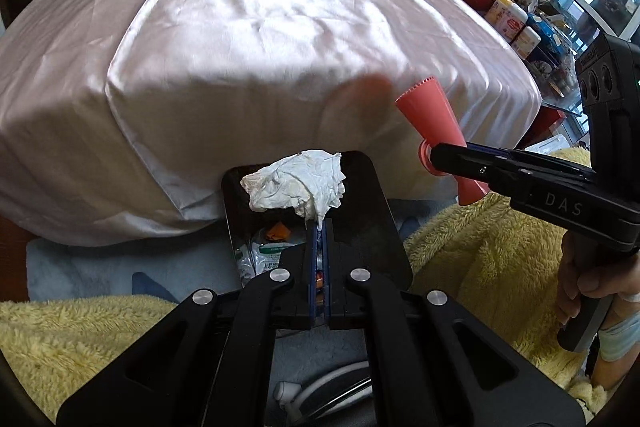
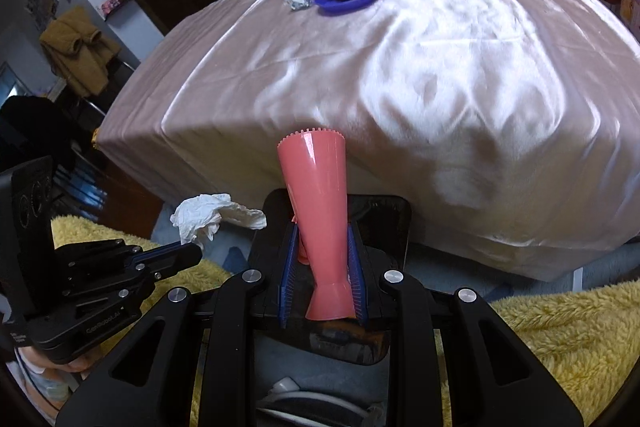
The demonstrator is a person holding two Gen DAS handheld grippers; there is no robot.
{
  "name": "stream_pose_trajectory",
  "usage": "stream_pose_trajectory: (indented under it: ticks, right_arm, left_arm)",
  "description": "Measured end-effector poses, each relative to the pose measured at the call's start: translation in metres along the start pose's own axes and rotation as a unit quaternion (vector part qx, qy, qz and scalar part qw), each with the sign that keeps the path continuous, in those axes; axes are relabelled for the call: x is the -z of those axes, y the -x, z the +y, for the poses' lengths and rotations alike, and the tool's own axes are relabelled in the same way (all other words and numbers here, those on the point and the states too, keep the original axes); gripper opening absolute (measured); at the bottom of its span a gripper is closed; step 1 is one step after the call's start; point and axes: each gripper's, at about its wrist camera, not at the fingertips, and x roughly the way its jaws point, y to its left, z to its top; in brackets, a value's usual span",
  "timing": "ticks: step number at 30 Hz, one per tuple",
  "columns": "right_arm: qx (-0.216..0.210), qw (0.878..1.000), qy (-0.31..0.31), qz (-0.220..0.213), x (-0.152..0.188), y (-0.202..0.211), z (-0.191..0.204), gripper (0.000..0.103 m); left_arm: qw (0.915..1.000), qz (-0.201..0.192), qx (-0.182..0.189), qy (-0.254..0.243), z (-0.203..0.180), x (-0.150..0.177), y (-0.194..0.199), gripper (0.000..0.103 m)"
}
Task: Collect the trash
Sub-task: 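Lower the tissue and pink horn into the black bin and open both tools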
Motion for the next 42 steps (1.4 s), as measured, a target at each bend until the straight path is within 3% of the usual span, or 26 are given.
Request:
stream_pose_trajectory:
  ticks: [10,22,25,27,28,31,36,42]
  right_arm:
    - [0.014,0.999,-0.005,0.043,0.016,-0.032,-0.005,0.025]
    - [0.018,0.998,-0.012,0.054,0.015,-0.038,-0.009,0.027]
    - [0.021,0.998,-0.018,0.054,0.015,-0.037,-0.011,0.028]
    - [0.021,0.998,-0.022,0.052,0.015,-0.036,-0.015,0.035]
    - [0.022,0.998,-0.024,0.051,0.015,-0.035,-0.014,0.038]
    - [0.025,0.998,-0.028,0.047,0.014,-0.034,-0.014,0.050]
    - [0.029,0.998,-0.036,0.033,0.008,-0.027,-0.015,0.076]
    - [0.024,0.999,-0.045,0.001,-0.006,-0.010,-0.020,0.085]
  left_arm:
    - [0.9989,0.046,0.009,0.009,0.004,0.021,-0.035,0.001]
    - [0.9979,0.062,0.007,0.015,0.008,0.019,-0.042,0.002]
    - [0.9979,0.063,0.003,0.014,0.008,0.019,-0.043,0.012]
    - [0.9979,0.064,-0.004,0.013,0.008,0.018,-0.043,0.027]
    - [0.9979,0.064,-0.005,0.013,0.008,0.018,-0.043,0.028]
    - [0.9979,0.063,-0.011,0.013,0.008,0.017,-0.042,0.036]
    - [0.9982,0.051,-0.030,0.009,0.011,0.012,-0.035,0.067]
    - [0.9983,0.031,-0.049,0.007,0.016,-0.003,-0.023,0.082]
